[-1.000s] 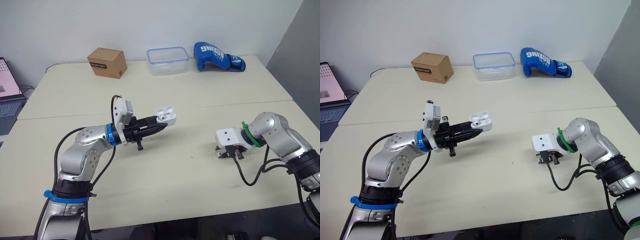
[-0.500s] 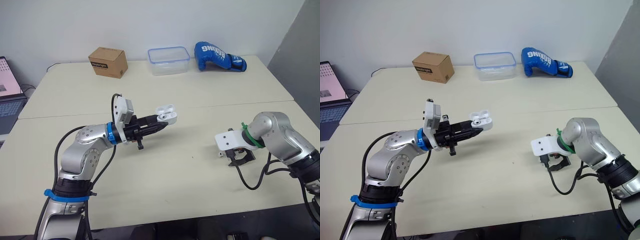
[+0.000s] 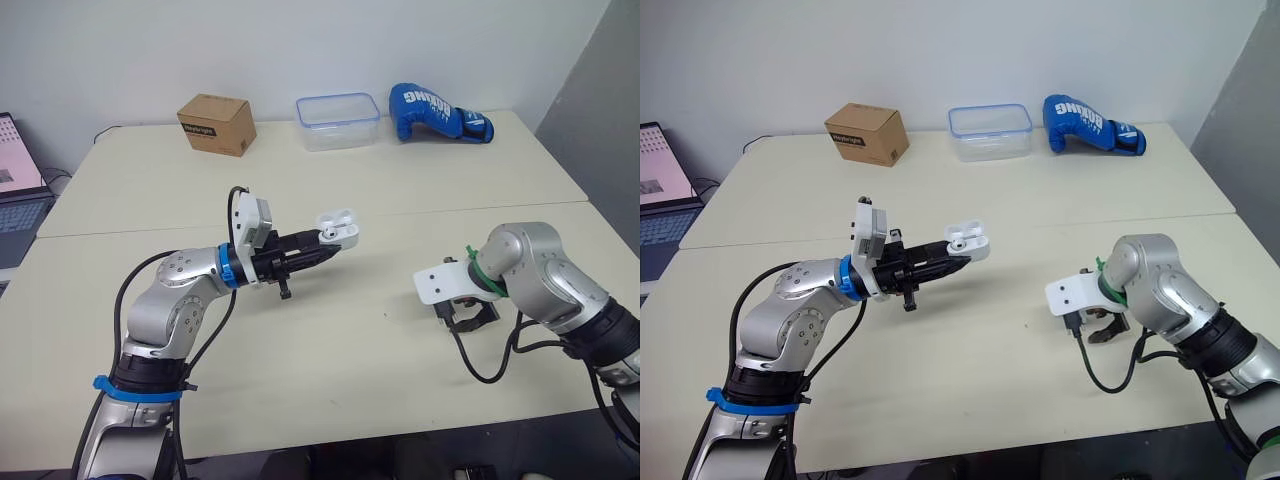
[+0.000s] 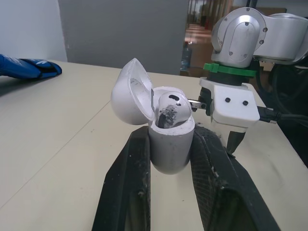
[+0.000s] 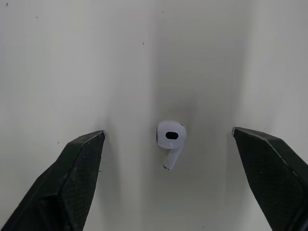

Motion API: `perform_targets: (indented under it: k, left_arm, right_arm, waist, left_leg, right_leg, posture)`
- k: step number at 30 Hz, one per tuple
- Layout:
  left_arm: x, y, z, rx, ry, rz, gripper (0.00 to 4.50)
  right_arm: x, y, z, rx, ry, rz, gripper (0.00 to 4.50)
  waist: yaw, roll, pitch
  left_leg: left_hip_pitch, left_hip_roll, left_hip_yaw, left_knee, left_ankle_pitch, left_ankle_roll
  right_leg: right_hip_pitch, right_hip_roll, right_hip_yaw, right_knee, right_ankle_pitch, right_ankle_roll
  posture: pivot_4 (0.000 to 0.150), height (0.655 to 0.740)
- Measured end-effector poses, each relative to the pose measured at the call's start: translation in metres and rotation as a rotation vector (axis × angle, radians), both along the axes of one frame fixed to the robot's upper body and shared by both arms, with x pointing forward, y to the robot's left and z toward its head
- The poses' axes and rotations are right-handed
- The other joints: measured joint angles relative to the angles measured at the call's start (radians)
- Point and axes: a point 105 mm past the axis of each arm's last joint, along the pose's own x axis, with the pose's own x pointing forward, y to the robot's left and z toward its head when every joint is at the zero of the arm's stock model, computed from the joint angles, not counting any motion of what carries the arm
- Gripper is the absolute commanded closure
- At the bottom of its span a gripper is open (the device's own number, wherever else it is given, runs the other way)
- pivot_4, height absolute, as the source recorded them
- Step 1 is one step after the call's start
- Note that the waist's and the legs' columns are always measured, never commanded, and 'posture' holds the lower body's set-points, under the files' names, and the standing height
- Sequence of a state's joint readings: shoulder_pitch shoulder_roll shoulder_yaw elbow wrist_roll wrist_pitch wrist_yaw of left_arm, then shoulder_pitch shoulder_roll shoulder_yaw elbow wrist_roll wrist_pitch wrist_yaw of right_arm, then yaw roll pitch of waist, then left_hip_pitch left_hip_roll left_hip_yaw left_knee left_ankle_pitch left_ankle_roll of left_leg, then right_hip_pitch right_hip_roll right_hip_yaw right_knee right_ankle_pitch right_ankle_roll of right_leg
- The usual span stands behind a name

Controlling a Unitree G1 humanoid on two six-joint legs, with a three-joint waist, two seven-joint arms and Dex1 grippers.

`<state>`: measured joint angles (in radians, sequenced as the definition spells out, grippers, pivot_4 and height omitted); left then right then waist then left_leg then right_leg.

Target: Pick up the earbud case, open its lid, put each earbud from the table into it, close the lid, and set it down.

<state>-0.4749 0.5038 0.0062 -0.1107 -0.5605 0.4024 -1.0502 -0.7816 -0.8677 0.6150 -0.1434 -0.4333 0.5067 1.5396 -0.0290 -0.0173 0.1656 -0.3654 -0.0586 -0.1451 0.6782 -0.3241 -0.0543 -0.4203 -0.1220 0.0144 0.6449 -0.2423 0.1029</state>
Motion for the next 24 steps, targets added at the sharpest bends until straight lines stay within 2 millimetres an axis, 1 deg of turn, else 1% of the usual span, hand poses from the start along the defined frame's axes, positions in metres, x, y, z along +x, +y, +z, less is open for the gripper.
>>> perform_targets:
  k: [2,11,13,15,24]
  left_arm:
    - [0.0000,0.0003,-0.0008,0.000,0.002,0.002,3.72]
    - [0.0012,0.0007,-0.0035,0.001,0.006,0.020,3.72]
    - [0.0013,0.0002,-0.0033,-0.001,0.004,0.020,3.72]
    - [0.0012,0.0000,-0.0026,-0.004,-0.004,0.021,3.72]
    - [0.0012,-0.0004,-0.0022,-0.007,-0.008,0.021,3.72]
  right_arm:
    - [0.0004,0.0005,0.0013,-0.003,-0.002,0.002,1.39]
    - [0.0001,-0.0004,-0.0025,-0.037,0.005,0.007,1.39]
    - [0.0008,-0.0013,-0.0027,-0.040,0.006,0.001,1.81]
    - [0.0014,-0.0018,-0.0030,-0.042,0.007,-0.004,2.34]
    - [0.0040,-0.0005,-0.0051,-0.057,0.002,-0.013,2.34]
  waist:
    - [0.000,0.000,0.000]
    - [0.000,0.000,0.000]
    - [0.000,0.000,0.000]
    - [0.000,0.000,0.000]
    - [0.000,0.000,0.000]
  left_leg:
    - [0.000,0.000,0.000,0.000,0.000,0.000]
    - [0.000,0.000,0.000,0.000,0.000,0.000]
    - [0.000,0.000,0.000,0.000,0.000,0.000]
    - [0.000,0.000,0.000,0.000,0.000,0.000]
    - [0.000,0.000,0.000,0.000,0.000,0.000]
  right_leg:
    - [0.000,0.000,0.000,0.000,0.000,0.000]
    - [0.000,0.000,0.000,0.000,0.000,0.000]
    - [0.000,0.000,0.000,0.000,0.000,0.000]
    - [0.000,0.000,0.000,0.000,0.000,0.000]
    - [0.000,0.000,0.000,0.000,0.000,0.000]
  posture:
    - [0.150,0.7307]
    - [0.150,0.7307]
    - [0.150,0.7307]
    - [0.150,0.7307]
    - [0.150,0.7307]
